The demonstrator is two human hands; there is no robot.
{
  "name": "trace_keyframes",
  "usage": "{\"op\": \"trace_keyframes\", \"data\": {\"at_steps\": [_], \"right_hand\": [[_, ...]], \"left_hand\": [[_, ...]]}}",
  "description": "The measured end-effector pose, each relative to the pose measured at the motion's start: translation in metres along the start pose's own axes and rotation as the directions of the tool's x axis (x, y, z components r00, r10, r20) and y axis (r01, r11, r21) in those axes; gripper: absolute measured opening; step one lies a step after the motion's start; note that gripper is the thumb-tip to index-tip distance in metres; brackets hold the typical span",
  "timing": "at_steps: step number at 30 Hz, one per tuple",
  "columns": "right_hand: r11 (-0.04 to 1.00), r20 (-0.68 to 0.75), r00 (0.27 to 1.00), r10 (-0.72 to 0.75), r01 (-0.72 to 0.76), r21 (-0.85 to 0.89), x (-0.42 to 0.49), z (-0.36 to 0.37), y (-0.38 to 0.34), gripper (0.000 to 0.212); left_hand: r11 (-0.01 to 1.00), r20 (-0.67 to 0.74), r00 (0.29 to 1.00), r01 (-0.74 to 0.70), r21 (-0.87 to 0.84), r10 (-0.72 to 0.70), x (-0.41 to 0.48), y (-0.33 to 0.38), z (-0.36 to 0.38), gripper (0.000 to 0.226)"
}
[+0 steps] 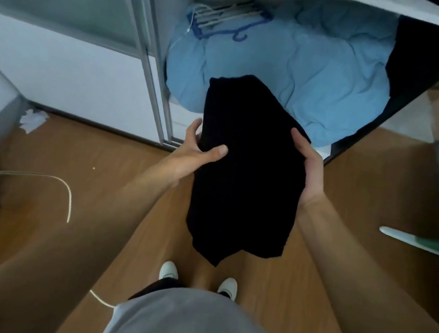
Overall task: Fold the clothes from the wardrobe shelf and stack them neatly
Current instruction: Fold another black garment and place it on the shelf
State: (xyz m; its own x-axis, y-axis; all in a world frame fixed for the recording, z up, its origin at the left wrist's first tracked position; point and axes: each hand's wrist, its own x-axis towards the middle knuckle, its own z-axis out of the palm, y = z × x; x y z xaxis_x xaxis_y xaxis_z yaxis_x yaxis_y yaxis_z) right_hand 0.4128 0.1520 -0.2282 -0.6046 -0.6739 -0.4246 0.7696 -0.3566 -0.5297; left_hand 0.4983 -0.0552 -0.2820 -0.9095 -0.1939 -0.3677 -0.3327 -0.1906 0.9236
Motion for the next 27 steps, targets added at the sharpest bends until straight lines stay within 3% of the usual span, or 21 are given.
{"op": "trace_keyframes", "data": {"at_steps": [2,6,9,11,13,17,22,25,27], "right_hand": [[0.998,0.024,0.999,-0.032,0.031,0.062,-0.003,0.001,-0.001,0.041],[0.994,0.031,0.994,-0.108,0.107,0.033,-0.009,0.0,0.0,0.041],[0.993,0.014,0.994,-0.11,0.109,0.046,-0.011,-0.004,0.002,0.034],[0.991,-0.038,0.991,-0.125,0.127,0.041,-0.009,-0.008,0.002,0.042],[0.994,-0.088,0.992,-0.093,0.098,0.057,-0.005,-0.013,0.001,0.047],[1.0,-0.186,0.982,-0.028,0.026,-0.011,0.001,-0.036,-0.003,0.055],[0.982,-0.269,0.963,0.021,-0.071,-0.177,0.001,-0.059,0.02,0.061],[0.878,-0.375,0.921,-0.104,-0.092,-0.47,0.006,-0.068,0.044,0.051],[0.808,-0.438,0.871,-0.223,-0.086,-0.583,0.011,-0.069,0.052,0.045]], "left_hand": [[0.994,0.075,0.996,0.046,-0.102,-0.038,0.004,-0.011,-0.004,0.144],[0.99,0.249,0.969,0.041,-0.135,-0.006,0.008,-0.017,-0.012,0.103],[0.993,0.35,0.935,0.094,-0.076,-0.061,0.008,-0.019,-0.016,0.101],[0.988,0.391,0.914,0.144,-0.061,-0.109,0.006,-0.024,-0.014,0.1],[0.977,0.35,0.928,0.175,-0.119,-0.123,0.003,-0.027,-0.01,0.092],[0.961,0.108,0.993,0.078,-0.265,-0.05,0.0,-0.024,0.002,0.055],[0.955,-0.038,0.999,0.023,-0.297,-0.036,0.0,-0.011,0.008,0.015],[0.973,-0.106,0.992,0.044,-0.227,-0.07,0.0,-0.005,0.004,0.007],[0.998,-0.184,0.981,0.059,-0.008,-0.06,0.003,-0.004,-0.001,0.009]]}}
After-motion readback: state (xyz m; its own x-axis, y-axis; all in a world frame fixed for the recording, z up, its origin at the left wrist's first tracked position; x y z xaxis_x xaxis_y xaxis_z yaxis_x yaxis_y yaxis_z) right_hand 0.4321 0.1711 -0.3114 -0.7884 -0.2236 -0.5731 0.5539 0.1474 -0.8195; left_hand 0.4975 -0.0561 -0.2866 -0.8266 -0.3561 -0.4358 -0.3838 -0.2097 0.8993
